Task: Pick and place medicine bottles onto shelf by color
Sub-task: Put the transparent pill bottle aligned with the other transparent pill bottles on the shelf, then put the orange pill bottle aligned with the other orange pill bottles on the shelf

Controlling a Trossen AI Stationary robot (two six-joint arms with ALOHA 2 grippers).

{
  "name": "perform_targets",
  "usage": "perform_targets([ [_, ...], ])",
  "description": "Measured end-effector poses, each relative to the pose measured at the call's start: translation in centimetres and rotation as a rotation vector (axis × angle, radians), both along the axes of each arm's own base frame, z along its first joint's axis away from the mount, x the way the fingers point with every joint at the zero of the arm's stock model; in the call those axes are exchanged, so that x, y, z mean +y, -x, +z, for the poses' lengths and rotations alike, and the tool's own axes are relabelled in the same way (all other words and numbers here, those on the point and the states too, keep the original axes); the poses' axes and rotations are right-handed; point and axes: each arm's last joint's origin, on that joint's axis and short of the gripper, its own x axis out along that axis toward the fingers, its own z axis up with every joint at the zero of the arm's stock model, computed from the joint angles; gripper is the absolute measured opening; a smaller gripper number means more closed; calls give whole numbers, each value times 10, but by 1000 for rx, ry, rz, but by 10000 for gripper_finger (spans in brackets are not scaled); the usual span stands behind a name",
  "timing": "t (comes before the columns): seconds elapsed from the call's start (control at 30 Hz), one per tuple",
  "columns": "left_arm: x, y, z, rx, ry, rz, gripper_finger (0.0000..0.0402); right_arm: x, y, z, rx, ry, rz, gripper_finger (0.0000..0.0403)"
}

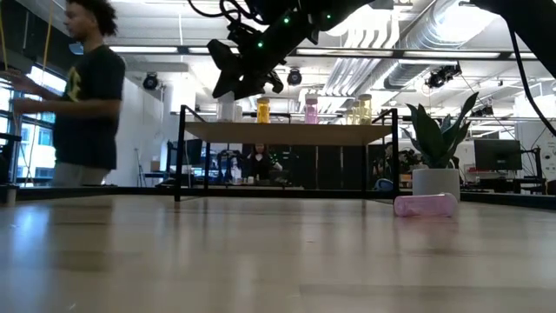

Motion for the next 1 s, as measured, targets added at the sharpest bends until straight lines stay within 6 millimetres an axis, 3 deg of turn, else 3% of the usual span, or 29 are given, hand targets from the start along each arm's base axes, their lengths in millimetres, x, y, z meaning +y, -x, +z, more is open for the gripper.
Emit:
perform_targets([
  [0.67, 0, 0, 0, 0, 0, 0, 131, -1, -3, 8, -68, 25, -21, 167],
  [1.0, 0, 0, 0, 11, -12, -5, 131, 0, -2, 43, -76, 26, -17, 167],
])
